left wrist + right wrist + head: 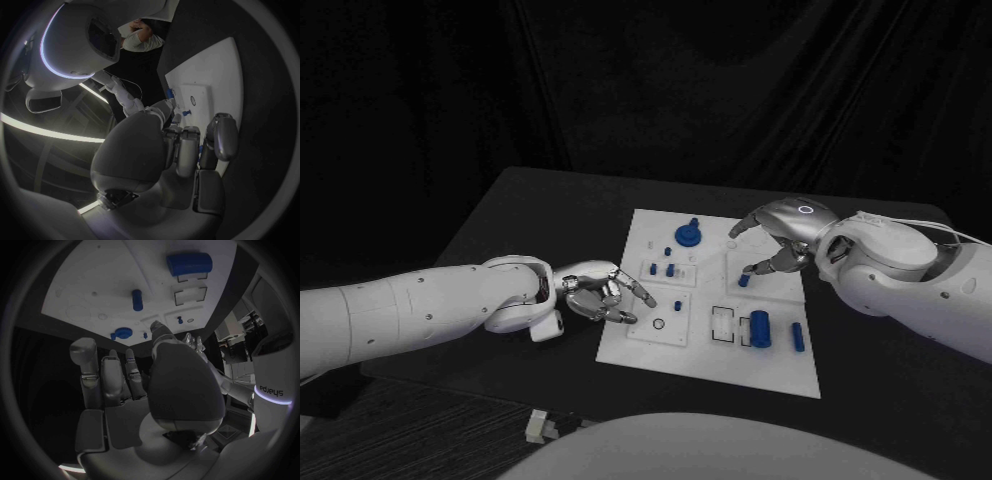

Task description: Assemble the parts on the task board

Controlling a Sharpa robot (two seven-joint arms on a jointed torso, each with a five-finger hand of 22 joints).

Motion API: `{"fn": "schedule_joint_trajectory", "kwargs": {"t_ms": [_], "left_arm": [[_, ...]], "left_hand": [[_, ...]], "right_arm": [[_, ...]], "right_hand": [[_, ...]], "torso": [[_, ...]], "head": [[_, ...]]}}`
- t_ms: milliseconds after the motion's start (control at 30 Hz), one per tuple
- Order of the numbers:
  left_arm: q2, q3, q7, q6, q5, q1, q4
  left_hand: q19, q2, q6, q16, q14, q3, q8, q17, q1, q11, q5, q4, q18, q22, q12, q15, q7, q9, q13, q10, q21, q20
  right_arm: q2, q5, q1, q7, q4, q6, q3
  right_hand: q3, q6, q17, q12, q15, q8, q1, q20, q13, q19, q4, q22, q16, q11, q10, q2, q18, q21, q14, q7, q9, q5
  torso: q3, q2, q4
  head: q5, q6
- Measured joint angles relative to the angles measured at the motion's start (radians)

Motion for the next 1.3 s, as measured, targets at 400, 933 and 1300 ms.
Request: {"fn": "schedule_joint_trajectory", "kwargs": {"t_ms": [400,933,1300], "left_arm": [[0.001,0.0,-0.001,0.0,0.0,0.0,-0.007],[0.007,0.0,-0.001,0.001,0.0,0.0,-0.015],[0.009,0.0,-0.002,0.003,0.0,0.0,-0.02]], "left_hand": [[0.0,0.0,0.0,0.0,0.0,0.0,0.004,0.0,0.0,0.0,0.0,0.0,0.0,0.0,0.0,0.0,0.0,0.001,0.0,0.0,0.0,0.0],[0.0,0.0,0.0,0.0,0.0,0.003,0.004,0.0,0.0,0.0,0.0,-0.003,0.0,0.0,0.0,0.0,0.0,0.001,0.0,0.0,0.0,0.0],[0.0,0.0,0.004,0.0,0.0,0.007,0.004,0.0,0.0,0.0,0.009,-0.007,0.0,0.0,0.0,0.0,0.004,0.002,0.0,0.0,0.0,0.0]], "right_arm": [[0.014,0.045,-0.039,0.004,-0.057,0.077,0.0],[0.036,0.072,-0.078,0.033,-0.094,0.082,0.0],[0.047,0.079,-0.102,0.053,-0.106,0.05,0.0]], "right_hand": [[0.026,0.017,0.012,0.024,-0.005,0.004,-0.002,-0.004,-0.004,0.032,-0.005,0.0,0.007,-0.01,0.074,0.028,0.0,0.045,0.024,0.018,-0.008,-0.016],[0.103,0.086,0.003,0.038,-0.012,0.015,0.116,-0.013,-0.013,0.055,-0.066,0.0,0.008,-0.028,0.174,0.105,-0.017,0.082,0.031,0.043,-0.017,0.132],[0.15,0.148,0.074,0.046,-0.019,0.035,0.115,-0.018,-0.018,0.103,-0.074,0.001,0.064,-0.054,0.335,0.097,-0.032,0.192,0.038,0.06,-0.011,0.045]], "torso": [[0.0,0.0,0.0005],[0.0,0.0,0.0008],[-0.0001,0.0,0.0008]], "head": [[0.007,0.0],[0.007,0.0],[0.011,0.0]]}}
